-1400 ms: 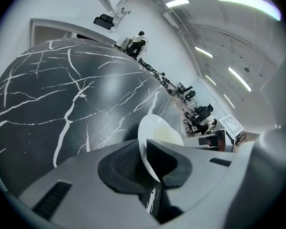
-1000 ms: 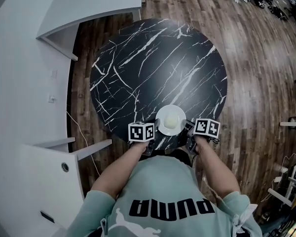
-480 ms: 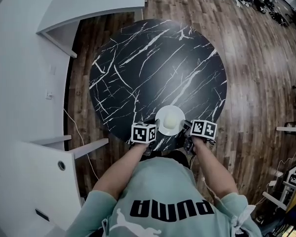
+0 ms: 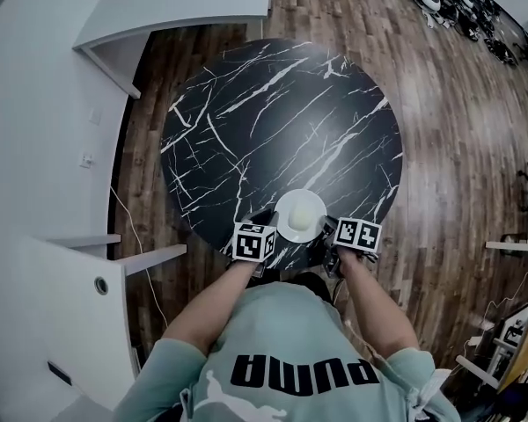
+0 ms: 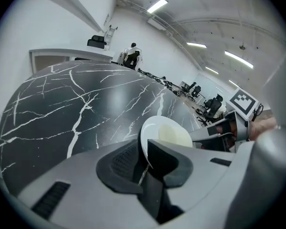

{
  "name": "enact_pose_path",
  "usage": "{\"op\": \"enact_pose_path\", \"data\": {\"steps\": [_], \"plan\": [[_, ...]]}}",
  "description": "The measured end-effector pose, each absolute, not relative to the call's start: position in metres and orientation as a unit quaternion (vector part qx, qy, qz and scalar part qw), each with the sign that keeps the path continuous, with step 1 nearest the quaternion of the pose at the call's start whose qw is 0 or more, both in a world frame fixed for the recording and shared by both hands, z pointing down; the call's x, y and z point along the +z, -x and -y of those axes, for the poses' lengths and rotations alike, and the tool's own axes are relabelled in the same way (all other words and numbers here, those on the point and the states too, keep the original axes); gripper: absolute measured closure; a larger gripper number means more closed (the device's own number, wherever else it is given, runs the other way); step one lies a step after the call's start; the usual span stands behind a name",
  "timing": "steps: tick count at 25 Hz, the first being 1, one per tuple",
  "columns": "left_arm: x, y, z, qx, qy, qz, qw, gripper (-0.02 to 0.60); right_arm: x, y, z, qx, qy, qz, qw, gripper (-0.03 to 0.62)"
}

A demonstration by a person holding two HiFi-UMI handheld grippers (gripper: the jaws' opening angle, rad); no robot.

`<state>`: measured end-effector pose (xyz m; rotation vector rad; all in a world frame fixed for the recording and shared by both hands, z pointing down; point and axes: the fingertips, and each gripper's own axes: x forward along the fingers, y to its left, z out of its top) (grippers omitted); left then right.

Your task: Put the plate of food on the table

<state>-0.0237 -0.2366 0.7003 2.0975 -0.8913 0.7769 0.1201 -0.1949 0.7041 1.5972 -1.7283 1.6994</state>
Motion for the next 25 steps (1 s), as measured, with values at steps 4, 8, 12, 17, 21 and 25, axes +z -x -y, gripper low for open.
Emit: {"op": "enact_pose_path", "data": {"steps": [4, 8, 12, 17, 21, 25], "plan": [[0.693, 0.028, 0.237, 0.293, -0.812, 0.364, 0.349, 0.517, 0.701, -0.126, 0.193, 0.572, -0.546, 0.598, 0.125, 0.551], [0.670, 0.029, 0.235, 0.267, -0.817, 0.382, 0.340, 0.521, 0.678, -0.141, 0.192, 0.510, -0.566, 0.629, 0.156, 0.548], [0.625, 0.027, 0.225, 0.222, -0.839, 0.389, 0.309, 0.574, 0.618, -0.133, 0.189, 0.395, -0.561, 0.706, 0.176, 0.549], [0.559, 0.010, 0.193, 0.191, -0.867, 0.400, 0.227, 0.575, 0.539, -0.117, 0.171, 0.273, -0.543, 0.777, 0.163, 0.583], [0.525, -0.008, 0.158, 0.173, -0.867, 0.418, 0.207, 0.575, 0.507, -0.122, 0.150, 0.227, -0.529, 0.803, 0.153, 0.583], [0.504, -0.025, 0.128, 0.163, -0.866, 0.430, 0.197, 0.575, 0.482, -0.133, 0.130, 0.208, -0.523, 0.815, 0.140, 0.583]]}}
